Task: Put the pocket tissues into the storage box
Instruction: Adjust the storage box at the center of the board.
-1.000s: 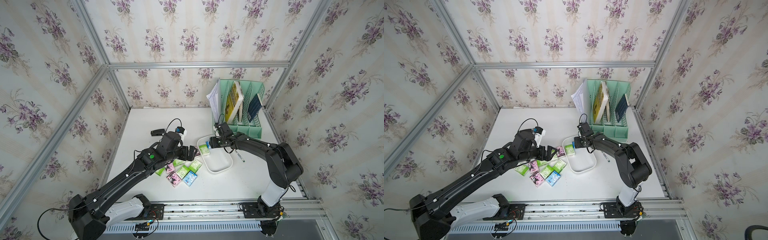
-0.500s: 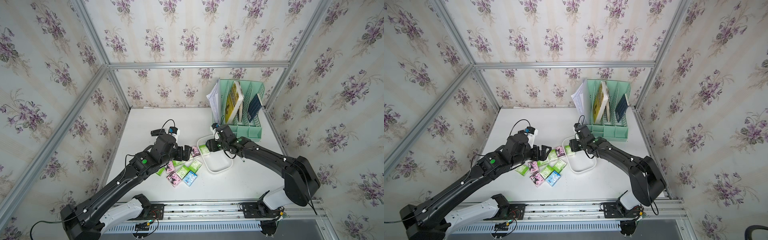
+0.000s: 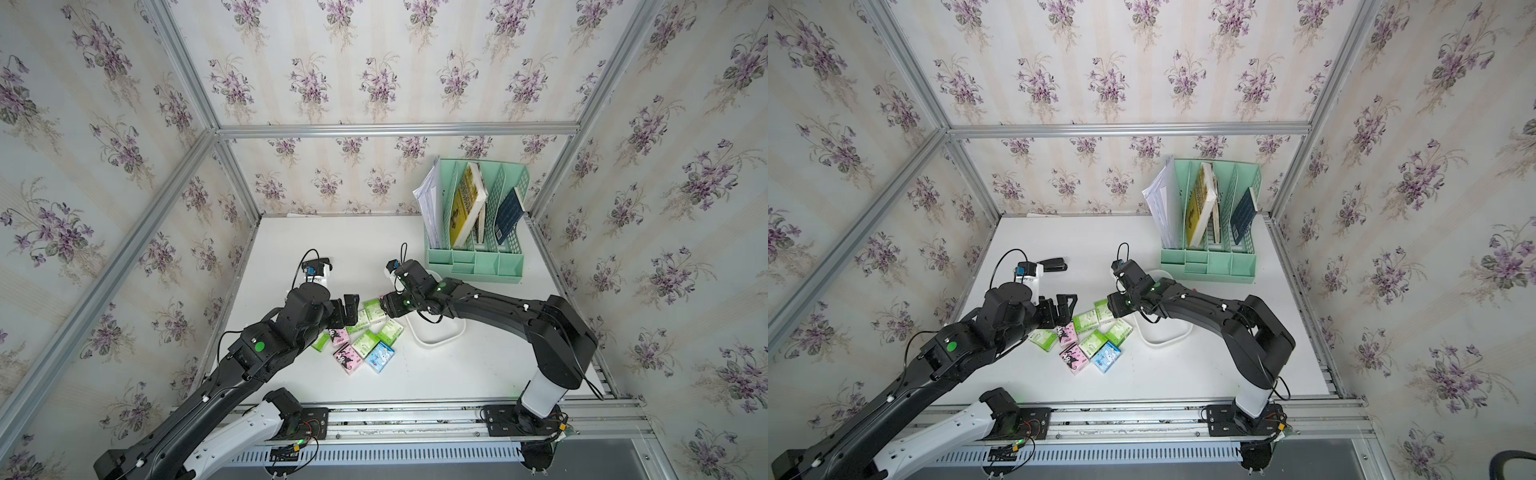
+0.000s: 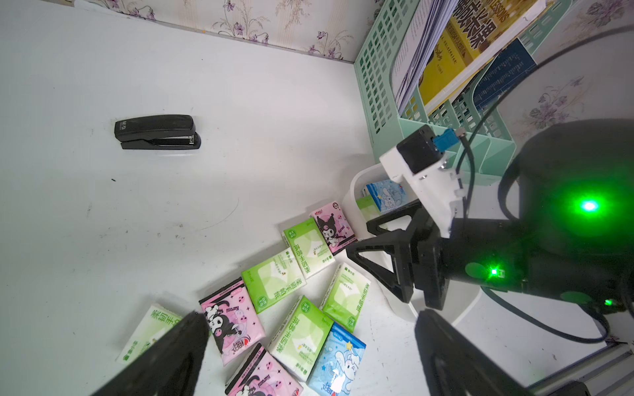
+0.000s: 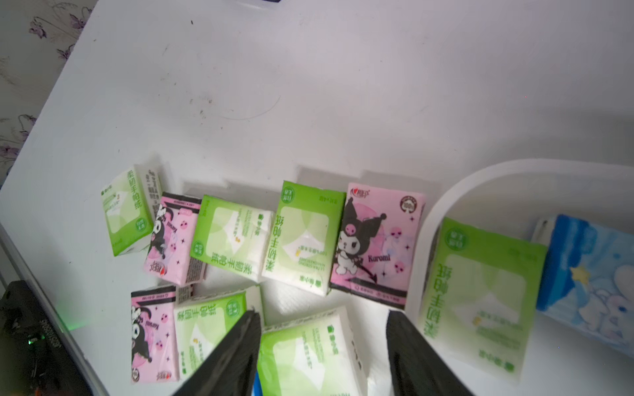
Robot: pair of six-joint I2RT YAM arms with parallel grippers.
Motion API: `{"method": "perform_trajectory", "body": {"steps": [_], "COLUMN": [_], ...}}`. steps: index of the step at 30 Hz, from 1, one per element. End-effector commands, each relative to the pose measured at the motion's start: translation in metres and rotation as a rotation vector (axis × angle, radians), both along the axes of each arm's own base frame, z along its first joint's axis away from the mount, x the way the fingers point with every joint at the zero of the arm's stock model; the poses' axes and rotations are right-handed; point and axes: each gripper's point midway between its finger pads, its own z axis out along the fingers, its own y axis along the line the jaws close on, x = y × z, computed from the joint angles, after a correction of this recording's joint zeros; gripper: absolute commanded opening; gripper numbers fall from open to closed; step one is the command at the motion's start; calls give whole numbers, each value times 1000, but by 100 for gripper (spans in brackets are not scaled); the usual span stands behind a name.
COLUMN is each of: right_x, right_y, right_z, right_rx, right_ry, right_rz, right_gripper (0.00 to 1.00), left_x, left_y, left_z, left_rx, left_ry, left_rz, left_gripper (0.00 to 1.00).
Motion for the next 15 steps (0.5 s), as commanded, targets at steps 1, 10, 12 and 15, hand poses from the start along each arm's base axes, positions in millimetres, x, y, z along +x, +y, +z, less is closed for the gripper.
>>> {"method": "perform_trajectory", "body": {"steps": [1, 10, 12, 15], "right_x": [13, 47, 53, 58], "right_y": [6, 17, 14, 7], "right_z": [-5, -27, -30, -39], "right_rx": [-28, -90, -99, -118], "right_ry": [-11, -7, 2, 17], "right_rz": [-30, -84, -101, -125], "right_gripper": [63, 64, 64, 64], "left_x": [-1, -5, -5, -5], "left_y": [4, 5, 5, 5], "left_z": [-2, -1, -1, 0], "left_rx": [6, 7, 11, 19], "left_ry": [10, 24, 24, 23], "left_rz": [23, 13, 12, 9], "left_gripper": [99, 99, 99, 99]}}
